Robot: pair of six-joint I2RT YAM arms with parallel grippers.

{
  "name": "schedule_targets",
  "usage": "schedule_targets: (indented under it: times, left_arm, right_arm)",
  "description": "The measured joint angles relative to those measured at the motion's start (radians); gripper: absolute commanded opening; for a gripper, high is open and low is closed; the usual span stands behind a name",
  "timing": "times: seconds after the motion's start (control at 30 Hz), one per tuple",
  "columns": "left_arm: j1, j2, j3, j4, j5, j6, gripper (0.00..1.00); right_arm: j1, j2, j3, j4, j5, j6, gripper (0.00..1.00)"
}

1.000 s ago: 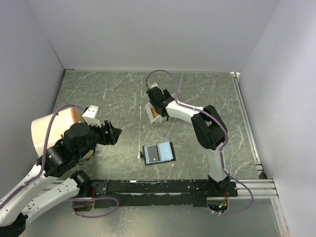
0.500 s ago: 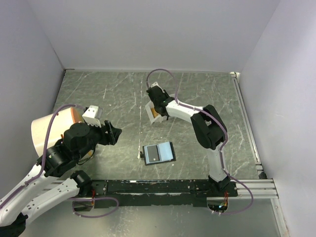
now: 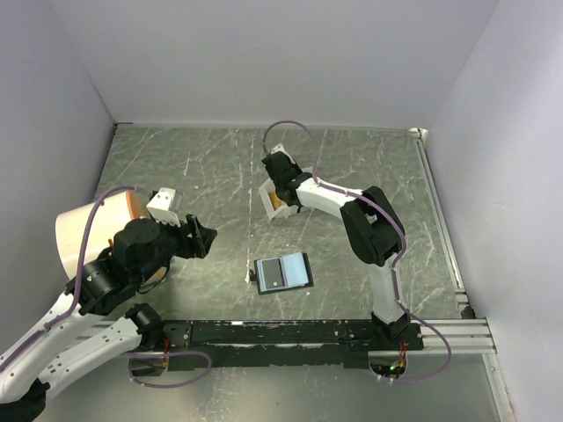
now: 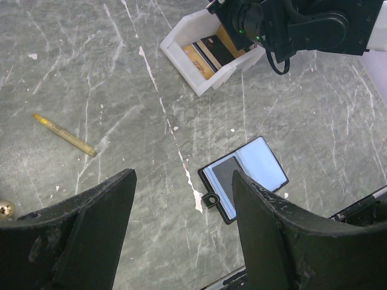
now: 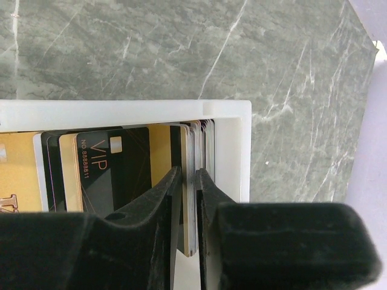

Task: Put the credit cards into the card holder
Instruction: Pick up the credit card from the storage box.

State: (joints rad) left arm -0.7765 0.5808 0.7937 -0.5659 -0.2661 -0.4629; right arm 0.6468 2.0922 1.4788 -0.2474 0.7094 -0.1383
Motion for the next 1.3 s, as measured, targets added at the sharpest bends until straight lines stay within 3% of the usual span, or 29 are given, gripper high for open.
schedule_targets:
  times: [0.3, 0.77, 0.97, 1.3]
  left_arm:
    - [0.0, 0.0, 0.0, 0.0, 0.0, 0.0, 0.76]
    - [0.0, 0.001, 0.0, 0.0, 0.0, 0.0, 0.76]
    - [0.0, 0.002, 0.0, 0.0, 0.0, 0.0, 0.76]
    - [0.0, 0.014, 0.0, 0.0, 0.0, 0.0, 0.76]
  right_arm:
    - [0.001, 0.0, 0.0, 0.012, 0.002, -0.002, 0.08]
    - [0.0, -0.015, 0.0, 0.012, 0.002, -0.002, 0.09]
    - [0.0, -0.019, 0.001, 0.01, -0.006, -0.001, 0.0]
    - [0.0, -0.085, 0.006, -0.025, -0.066, 0.026, 0.0]
